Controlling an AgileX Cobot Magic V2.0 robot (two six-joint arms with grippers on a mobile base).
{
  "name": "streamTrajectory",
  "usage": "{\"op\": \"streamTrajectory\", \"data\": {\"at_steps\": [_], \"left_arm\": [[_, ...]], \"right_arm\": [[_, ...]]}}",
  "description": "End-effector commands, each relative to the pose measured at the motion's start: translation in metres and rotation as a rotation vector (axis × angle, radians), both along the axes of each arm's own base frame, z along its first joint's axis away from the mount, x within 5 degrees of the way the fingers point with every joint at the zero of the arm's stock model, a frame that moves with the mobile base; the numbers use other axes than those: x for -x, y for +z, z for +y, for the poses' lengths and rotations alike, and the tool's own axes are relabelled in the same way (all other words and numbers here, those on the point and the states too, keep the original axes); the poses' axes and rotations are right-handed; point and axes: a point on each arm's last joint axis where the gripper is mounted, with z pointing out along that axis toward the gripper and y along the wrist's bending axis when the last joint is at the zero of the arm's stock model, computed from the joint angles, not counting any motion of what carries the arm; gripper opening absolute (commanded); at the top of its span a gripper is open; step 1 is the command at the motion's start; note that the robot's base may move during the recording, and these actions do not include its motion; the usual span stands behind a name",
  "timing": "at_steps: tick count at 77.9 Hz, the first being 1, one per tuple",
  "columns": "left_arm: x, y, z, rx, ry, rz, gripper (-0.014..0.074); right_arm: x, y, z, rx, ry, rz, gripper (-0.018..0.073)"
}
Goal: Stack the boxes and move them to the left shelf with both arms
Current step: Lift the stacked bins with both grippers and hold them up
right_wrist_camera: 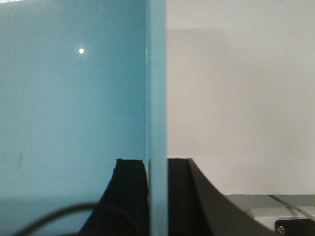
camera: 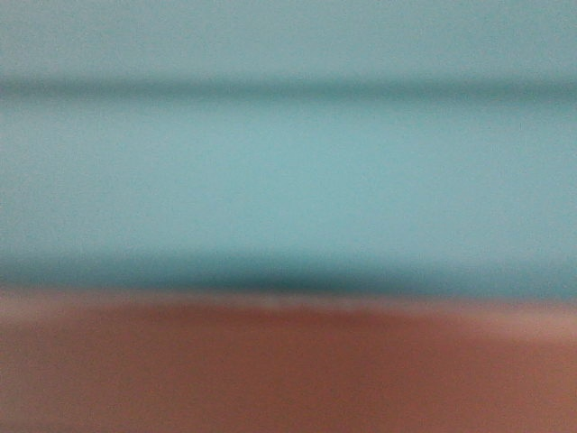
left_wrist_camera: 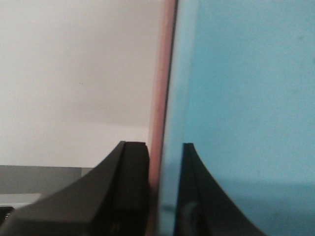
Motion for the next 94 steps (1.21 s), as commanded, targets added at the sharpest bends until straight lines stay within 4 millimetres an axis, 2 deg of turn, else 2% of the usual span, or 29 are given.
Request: {"op": "streamTrajectory", "data": {"at_steps": [1, 20, 94], "left_arm": [[0.01, 0.015, 0.005, 0.001, 0.001, 0.019, 0.0007], [0.02, 0.013, -0.002, -0.002, -0.052, 0.029, 0.0007], [0.02, 0.013, -0.002, 0.001, -0.052, 0.034, 0.0007]], "right_arm": [[0.001, 0.015, -0.011, 0.019, -0.011, -0.055, 0.0057], [0.0, 0.015, -0.011, 0.023, -0.011, -0.063, 0.0057], [0.0, 0.015, -0.011, 0.022, -0.011, -0.063, 0.0057]]}}
